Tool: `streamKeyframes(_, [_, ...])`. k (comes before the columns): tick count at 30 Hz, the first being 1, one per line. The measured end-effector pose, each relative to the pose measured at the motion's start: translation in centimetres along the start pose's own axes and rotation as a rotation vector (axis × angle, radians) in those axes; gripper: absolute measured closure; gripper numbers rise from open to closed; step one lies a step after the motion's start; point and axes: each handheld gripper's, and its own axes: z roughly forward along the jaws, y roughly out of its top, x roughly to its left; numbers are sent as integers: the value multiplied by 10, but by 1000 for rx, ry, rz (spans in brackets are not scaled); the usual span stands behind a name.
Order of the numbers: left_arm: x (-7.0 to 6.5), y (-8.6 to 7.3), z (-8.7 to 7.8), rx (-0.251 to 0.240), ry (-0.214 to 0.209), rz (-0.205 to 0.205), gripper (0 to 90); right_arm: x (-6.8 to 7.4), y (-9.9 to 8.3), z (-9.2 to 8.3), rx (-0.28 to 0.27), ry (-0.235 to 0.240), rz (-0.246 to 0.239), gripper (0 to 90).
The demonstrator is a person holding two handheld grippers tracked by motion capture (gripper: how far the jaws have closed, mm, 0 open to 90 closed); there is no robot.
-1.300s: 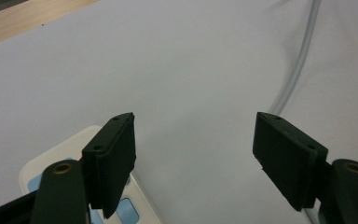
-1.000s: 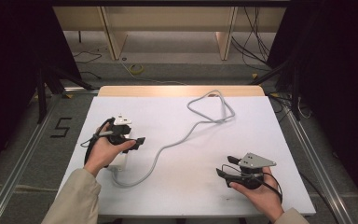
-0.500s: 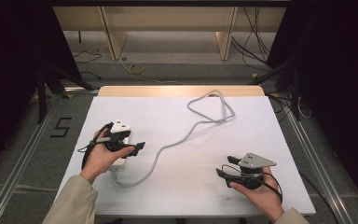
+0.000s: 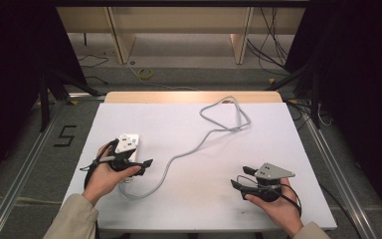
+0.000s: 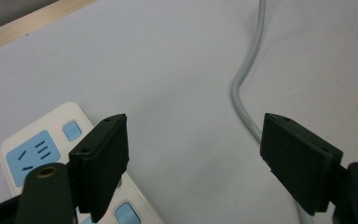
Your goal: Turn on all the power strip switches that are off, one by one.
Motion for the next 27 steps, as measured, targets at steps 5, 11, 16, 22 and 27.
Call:
streamKeyframes(5, [-3, -8, -3, 0, -3, 8, 231, 0, 0, 0, -1, -1, -1, 346])
streamKeyframes(11, [-5, -18, -7, 6, 5, 5, 226, -1, 0, -1, 0, 0, 0, 346])
streamKeyframes(16, [-8, -22, -7, 8, 7, 0, 222, -1, 1, -1, -3, 1, -5, 346])
streamKeyframes(22, [-10, -21, -7, 1, 7, 5, 218, -1, 1, -1, -2, -2, -3, 346])
streamKeyframes(27, [-17, -18, -6, -5, 6, 26, 217, -2, 1, -1, -2, -3, -1, 345])
